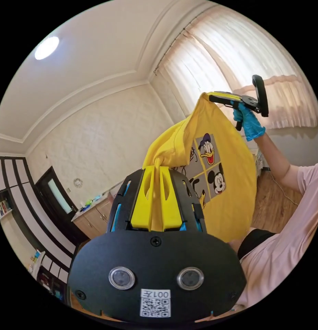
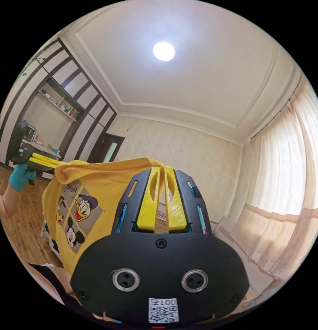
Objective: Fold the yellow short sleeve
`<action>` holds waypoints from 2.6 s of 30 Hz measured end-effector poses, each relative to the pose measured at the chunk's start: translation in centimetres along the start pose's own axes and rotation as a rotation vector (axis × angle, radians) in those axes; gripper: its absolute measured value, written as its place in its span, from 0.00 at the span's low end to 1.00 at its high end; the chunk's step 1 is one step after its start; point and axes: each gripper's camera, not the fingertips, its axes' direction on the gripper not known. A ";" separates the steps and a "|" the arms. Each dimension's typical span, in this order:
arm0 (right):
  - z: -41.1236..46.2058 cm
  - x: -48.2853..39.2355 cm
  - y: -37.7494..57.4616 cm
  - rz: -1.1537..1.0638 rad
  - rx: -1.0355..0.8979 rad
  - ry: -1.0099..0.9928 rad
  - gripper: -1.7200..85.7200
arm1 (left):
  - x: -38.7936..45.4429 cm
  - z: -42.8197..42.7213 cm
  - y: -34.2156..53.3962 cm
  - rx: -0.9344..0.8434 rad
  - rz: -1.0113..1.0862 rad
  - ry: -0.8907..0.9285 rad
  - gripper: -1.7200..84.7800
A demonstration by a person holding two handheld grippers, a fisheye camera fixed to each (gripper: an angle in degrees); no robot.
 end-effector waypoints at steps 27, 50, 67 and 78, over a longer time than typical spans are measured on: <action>13.7 -3.1 21.7 0.081 -0.442 -0.262 0.04 | 1.6 25.7 15.7 -0.480 -0.143 0.506 0.00; 46.3 -13.3 44.8 0.144 -1.064 -0.228 0.07 | 3.0 58.4 27.8 -0.801 -0.307 0.193 0.01; 29.6 -16.6 38.3 -0.099 -0.948 -0.560 0.09 | 3.8 41.9 31.0 -0.599 -0.216 0.333 0.02; 16.2 -24.8 38.4 -0.012 -1.047 -0.909 0.11 | 8.5 33.6 36.2 -0.617 -0.236 0.560 0.04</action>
